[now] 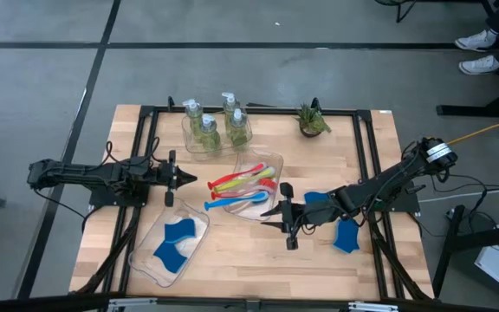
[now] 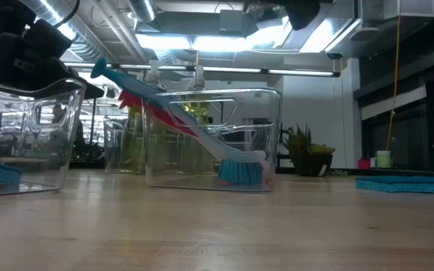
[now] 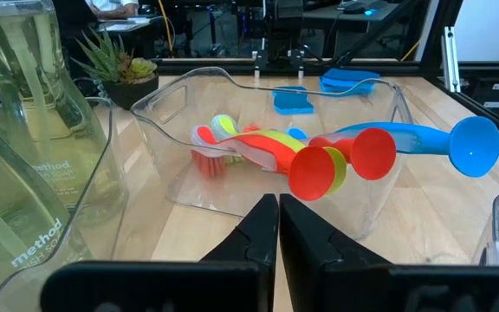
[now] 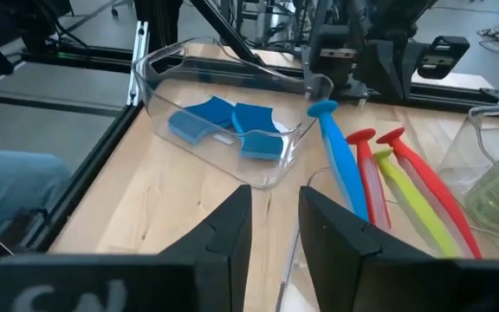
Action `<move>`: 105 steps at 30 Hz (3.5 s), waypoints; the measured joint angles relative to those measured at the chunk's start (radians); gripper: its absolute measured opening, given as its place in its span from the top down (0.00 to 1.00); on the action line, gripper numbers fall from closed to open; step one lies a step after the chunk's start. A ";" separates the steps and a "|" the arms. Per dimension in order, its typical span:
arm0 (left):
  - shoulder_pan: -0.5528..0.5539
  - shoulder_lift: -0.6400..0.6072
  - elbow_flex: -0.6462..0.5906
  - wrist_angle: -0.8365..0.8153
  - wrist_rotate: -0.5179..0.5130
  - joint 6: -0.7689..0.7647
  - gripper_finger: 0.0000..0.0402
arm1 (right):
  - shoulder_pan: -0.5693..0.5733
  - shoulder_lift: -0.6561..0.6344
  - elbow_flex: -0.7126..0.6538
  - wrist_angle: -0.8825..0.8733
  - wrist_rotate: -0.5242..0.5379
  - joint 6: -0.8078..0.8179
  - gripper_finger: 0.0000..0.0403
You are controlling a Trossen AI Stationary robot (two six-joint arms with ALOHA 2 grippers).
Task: Pick & Place Kitchen Sink Supplies
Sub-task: Put the blue sponge into the bottom transparent bin
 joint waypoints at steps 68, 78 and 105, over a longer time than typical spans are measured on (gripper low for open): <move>0.000 0.000 0.000 0.000 0.000 0.000 0.98 | 0.038 0.005 0.004 -1.132 -0.017 0.613 0.37; 0.000 0.000 0.000 0.000 0.000 0.000 0.97 | 0.034 0.144 0.004 -1.170 -0.004 0.306 0.33; 0.000 0.000 0.000 0.000 0.000 0.000 0.97 | 0.038 0.343 0.028 -1.167 0.006 0.592 0.95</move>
